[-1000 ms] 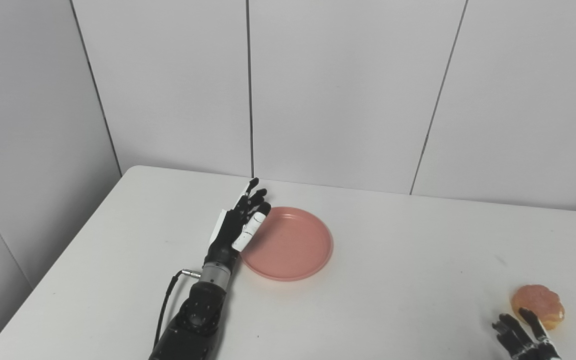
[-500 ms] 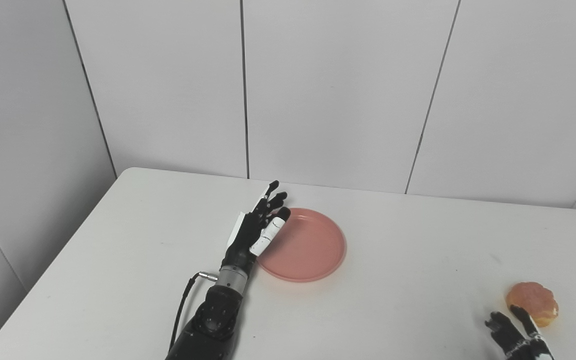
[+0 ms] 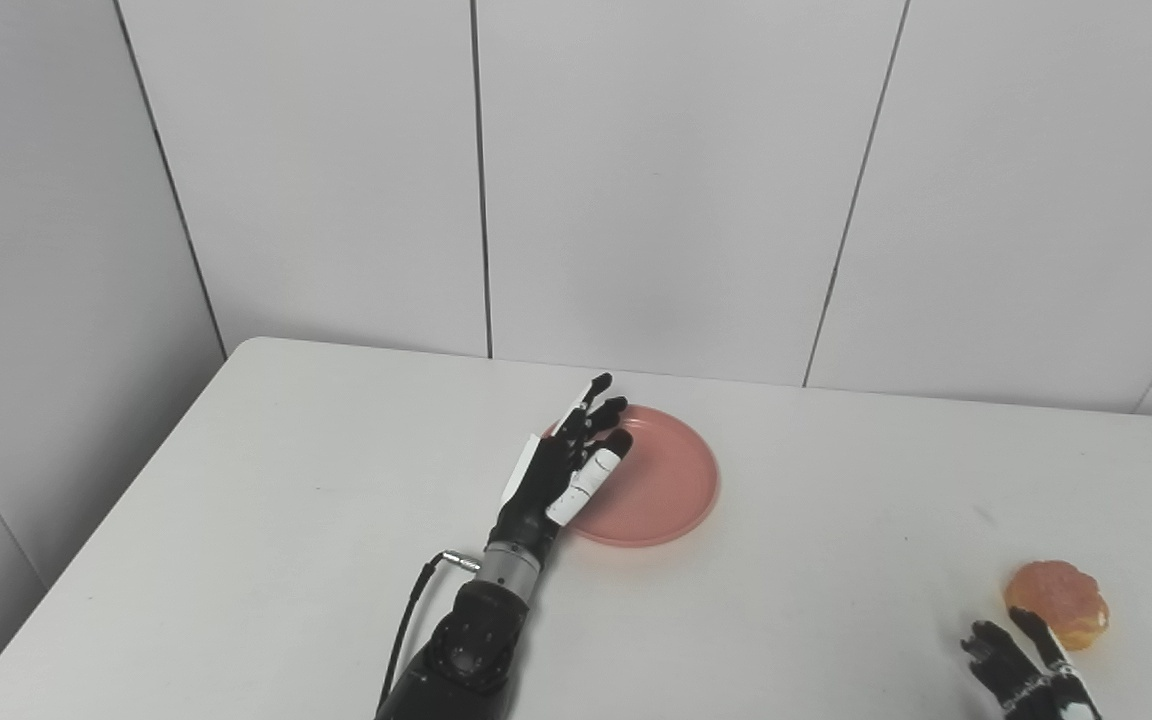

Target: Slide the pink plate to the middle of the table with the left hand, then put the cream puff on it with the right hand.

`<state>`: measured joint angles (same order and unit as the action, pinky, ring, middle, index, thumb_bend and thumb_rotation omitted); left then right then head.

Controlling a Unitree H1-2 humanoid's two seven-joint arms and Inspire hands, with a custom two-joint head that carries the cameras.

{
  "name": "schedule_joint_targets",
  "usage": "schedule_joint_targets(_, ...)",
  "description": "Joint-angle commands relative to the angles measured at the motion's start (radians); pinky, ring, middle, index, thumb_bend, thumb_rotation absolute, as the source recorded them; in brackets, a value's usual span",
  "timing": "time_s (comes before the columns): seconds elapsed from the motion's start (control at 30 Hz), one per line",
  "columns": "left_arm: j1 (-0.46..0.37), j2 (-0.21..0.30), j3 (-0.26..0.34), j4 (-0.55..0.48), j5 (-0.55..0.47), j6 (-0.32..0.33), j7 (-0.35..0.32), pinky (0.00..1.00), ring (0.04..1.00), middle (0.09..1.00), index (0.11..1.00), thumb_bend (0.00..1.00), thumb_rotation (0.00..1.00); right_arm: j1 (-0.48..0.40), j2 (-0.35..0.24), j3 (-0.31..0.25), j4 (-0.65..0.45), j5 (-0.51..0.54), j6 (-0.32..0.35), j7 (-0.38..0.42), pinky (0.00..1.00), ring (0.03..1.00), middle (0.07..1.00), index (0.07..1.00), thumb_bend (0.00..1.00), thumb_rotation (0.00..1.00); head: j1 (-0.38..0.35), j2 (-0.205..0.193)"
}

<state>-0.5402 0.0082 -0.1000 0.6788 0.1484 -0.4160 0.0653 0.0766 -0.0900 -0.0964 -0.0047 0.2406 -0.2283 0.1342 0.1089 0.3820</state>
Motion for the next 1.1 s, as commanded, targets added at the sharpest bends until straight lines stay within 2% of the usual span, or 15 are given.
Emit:
schedule_joint_targets(0.0,0.062,-0.028,-0.022,0.055,0.02,-0.01,0.009,0.84,0.876,0.881,0.925,0.89,0.92,-0.006,0.019,0.032,0.094,-0.025,0.109,-0.011,0.89,0.848,0.827,0.873,0.78,0.91,0.001,0.001)
schedule_joint_targets(0.17,0.049,-0.048,-0.044,0.058,0.046,-0.007,0.005,0.85,0.863,0.872,0.923,0.9,0.92,-0.002,0.023,0.035,0.085,-0.029,0.114,-0.018,0.88,0.84,0.82,0.873,0.79,0.9,-0.008,0.004)
schedule_joint_targets(0.4,0.037,-0.058,-0.076,0.06,0.064,-0.004,-0.012,0.93,0.901,0.873,0.918,0.91,0.92,0.002,0.023,0.043,0.073,-0.041,0.123,-0.024,0.88,0.833,0.814,0.868,0.81,0.9,-0.017,0.008)
schedule_joint_targets(0.83,0.048,-0.083,-0.096,0.065,0.064,-0.015,-0.041,0.87,0.869,0.874,0.92,0.89,0.89,0.003,0.018,0.049,0.063,-0.05,0.139,-0.029,0.87,0.83,0.803,0.863,0.82,0.9,-0.015,0.012)
schedule_joint_targets(1.07,0.074,-0.092,-0.114,0.047,0.071,0.007,-0.05,0.85,0.872,0.881,0.921,0.89,0.9,0.007,0.016,0.055,0.053,-0.053,0.145,-0.029,0.87,0.828,0.795,0.865,0.81,0.91,-0.019,0.017)
